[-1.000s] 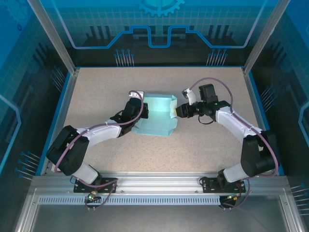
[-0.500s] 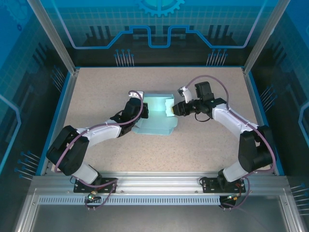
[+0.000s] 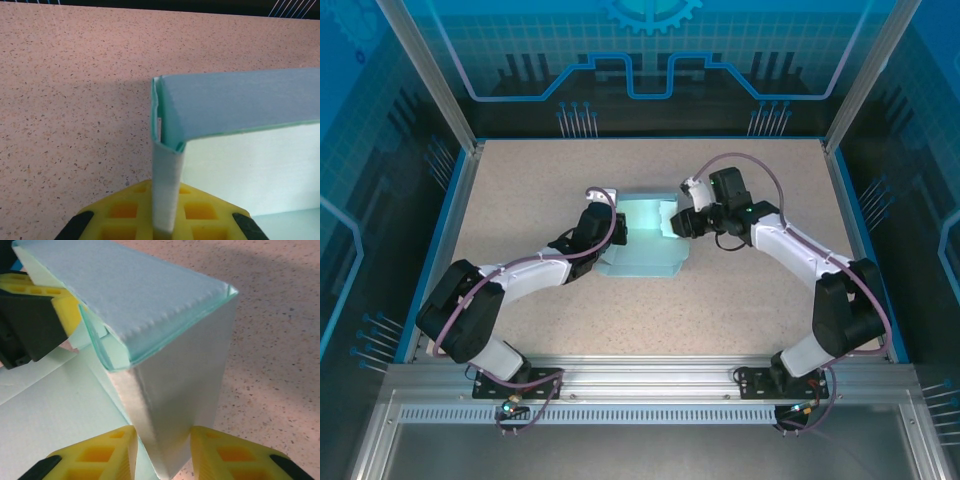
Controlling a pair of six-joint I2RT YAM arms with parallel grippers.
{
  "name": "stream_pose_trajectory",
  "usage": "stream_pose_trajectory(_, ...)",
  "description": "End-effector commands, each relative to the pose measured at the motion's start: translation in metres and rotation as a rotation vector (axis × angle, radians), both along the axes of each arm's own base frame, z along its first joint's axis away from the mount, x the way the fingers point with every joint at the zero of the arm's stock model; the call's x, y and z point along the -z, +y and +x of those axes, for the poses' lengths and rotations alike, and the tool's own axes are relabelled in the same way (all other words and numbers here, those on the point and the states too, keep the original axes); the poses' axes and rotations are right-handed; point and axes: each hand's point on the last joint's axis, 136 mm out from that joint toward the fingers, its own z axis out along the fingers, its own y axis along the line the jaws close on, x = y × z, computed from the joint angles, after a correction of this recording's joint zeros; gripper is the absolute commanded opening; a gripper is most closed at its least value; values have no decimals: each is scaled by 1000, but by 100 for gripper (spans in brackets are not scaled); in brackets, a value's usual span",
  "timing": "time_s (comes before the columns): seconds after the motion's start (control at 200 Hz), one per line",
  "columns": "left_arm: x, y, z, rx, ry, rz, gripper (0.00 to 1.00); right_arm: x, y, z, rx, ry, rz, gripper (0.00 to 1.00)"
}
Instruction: Fold the paper box
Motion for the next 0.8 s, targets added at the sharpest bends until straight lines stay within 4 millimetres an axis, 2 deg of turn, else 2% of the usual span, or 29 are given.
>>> stream_pose_trajectory(0.0, -12, -15, -4, 57, -14, -44, 6, -8, 3, 13, 73, -49, -53, 34)
stream_pose_trajectory(0.24, -13, -16, -5, 62, -15, -46, 6, -2, 4, 19, 143, -62, -157, 32)
stream_pose_trajectory(0.595, -15, -16, -5, 66, -20, -48, 6, 11, 17, 25, 208, -66, -268, 29)
stream_pose_trajectory(0.79, -16, -15, -6, 62, -21, -50, 6, 15, 15, 30, 286, -91, -375, 26)
